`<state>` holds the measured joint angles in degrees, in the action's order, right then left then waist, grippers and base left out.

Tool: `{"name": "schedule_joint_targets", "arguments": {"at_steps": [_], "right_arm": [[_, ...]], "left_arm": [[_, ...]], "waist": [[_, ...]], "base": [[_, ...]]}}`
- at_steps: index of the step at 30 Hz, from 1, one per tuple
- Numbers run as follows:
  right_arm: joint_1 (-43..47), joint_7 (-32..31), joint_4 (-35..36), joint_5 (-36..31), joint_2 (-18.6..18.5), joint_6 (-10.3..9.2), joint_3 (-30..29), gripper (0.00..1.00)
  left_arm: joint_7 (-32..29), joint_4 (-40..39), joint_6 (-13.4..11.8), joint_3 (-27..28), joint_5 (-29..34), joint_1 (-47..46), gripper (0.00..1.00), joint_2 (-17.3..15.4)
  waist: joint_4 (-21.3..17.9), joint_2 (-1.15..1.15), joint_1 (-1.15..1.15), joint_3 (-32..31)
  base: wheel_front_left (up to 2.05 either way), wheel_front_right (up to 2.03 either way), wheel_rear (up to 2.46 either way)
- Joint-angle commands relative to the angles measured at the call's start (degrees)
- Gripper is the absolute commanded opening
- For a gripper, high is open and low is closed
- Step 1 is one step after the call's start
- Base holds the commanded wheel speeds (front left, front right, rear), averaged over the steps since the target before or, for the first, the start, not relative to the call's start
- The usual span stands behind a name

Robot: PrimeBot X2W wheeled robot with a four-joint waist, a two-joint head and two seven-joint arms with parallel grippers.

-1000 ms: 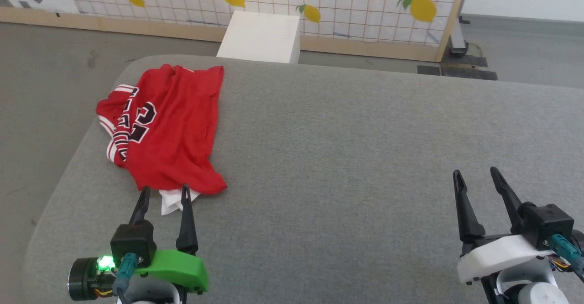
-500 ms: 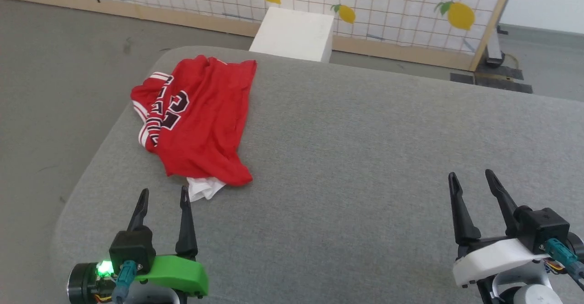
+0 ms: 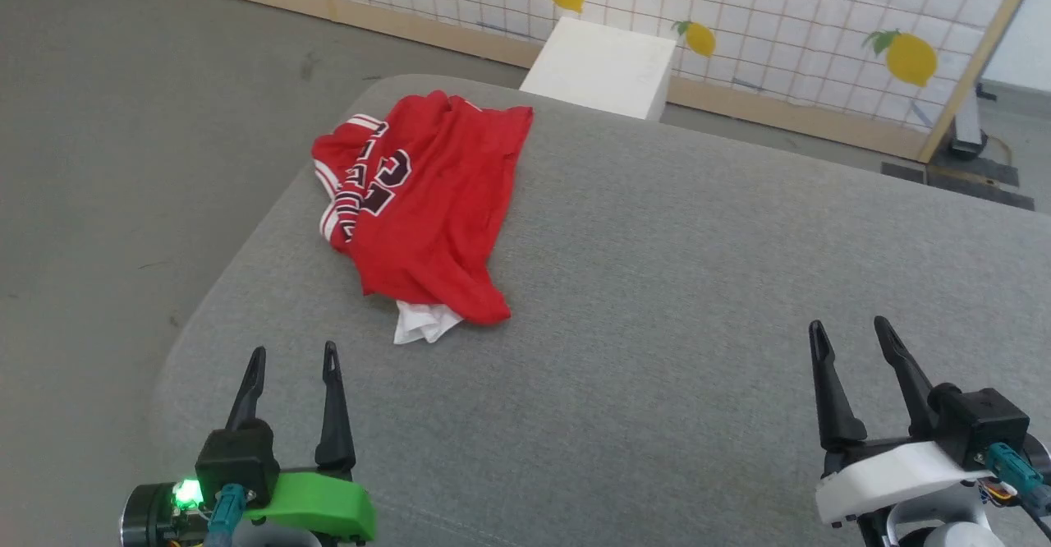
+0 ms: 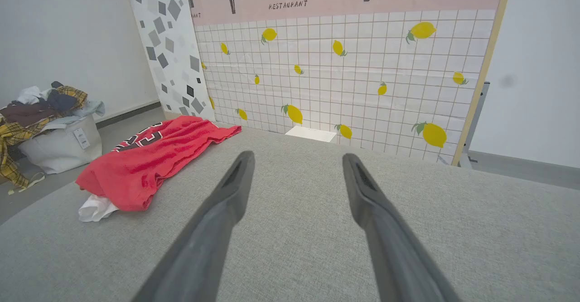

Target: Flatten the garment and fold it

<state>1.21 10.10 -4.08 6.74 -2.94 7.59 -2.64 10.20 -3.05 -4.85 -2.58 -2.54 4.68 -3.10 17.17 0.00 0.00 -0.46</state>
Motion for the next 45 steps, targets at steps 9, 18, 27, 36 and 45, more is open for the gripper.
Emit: {"name": "schedule_joint_targets", "arguments": {"at_steps": [9, 18, 27, 36, 45], "right_arm": [[1.15, 1.58, -1.08, 1.9, 0.05, -0.08, -0.2, 1.0], [1.35, 2.86, -1.72, 2.84, 0.05, -0.08, -0.48, 1.0], [1.55, 3.94, -2.0, 3.09, 0.06, -0.09, -1.1, 1.0], [1.42, 4.9, -2.1, 3.34, 0.06, -0.1, -1.49, 1.0], [0.83, 4.9, -2.02, 2.65, 0.06, -0.1, -1.42, 1.0]], "left_arm": [[1.5, -0.3, -0.33, 0.13, -0.31, 1.8, 1.0, 0.17], [2.78, -1.04, -0.58, 0.3, -0.52, 2.87, 1.0, 0.19], [3.85, -1.46, -1.28, 0.05, -1.1, 3.03, 1.0, 0.21], [4.8, -1.73, -1.85, -0.5, -1.56, 2.95, 1.0, 0.23], [4.8, -1.81, -2.29, -0.84, -1.87, 2.53, 1.0, 0.23]], "waist": [[4.16, 0.0, 0.0, -1.48], [6.33, 0.0, 0.0, -1.73], [7.68, 0.0, 0.0, -1.27], [9.02, 0.0, 0.0, -0.56], [8.63, 0.0, 0.0, 0.27]], "base": [[0.0, 0.0, 0.0], [0.0, 0.0, 0.0], [0.0, 0.0, 0.0], [0.0, 0.0, 0.0], [0.0, 0.0, 0.0]]}}
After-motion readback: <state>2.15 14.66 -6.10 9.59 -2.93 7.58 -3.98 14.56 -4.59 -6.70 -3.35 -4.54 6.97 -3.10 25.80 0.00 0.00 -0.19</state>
